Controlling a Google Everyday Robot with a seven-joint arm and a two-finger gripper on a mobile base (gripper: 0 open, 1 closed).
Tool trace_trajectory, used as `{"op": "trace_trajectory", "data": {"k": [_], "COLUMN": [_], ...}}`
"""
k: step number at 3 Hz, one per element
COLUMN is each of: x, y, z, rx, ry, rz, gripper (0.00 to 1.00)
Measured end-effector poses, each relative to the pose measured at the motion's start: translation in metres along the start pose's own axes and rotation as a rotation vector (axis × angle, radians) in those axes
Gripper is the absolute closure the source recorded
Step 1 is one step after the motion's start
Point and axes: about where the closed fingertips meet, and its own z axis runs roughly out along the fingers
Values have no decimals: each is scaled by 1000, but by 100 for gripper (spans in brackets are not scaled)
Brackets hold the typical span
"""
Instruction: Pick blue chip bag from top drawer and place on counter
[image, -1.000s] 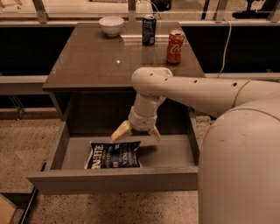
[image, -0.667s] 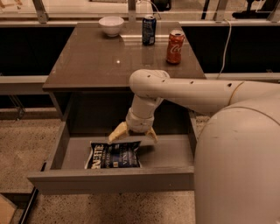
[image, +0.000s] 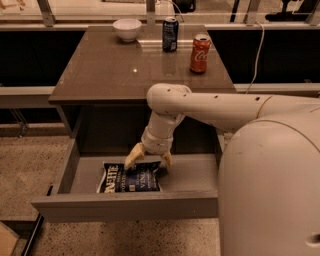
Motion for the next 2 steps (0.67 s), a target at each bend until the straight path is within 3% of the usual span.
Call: {"op": "trace_trajectory", "data": {"k": [2], "x": [0], "y": [2], "z": [4], "rx": [-18], "ry": [7], "rz": [23], "gripper": [66]}}
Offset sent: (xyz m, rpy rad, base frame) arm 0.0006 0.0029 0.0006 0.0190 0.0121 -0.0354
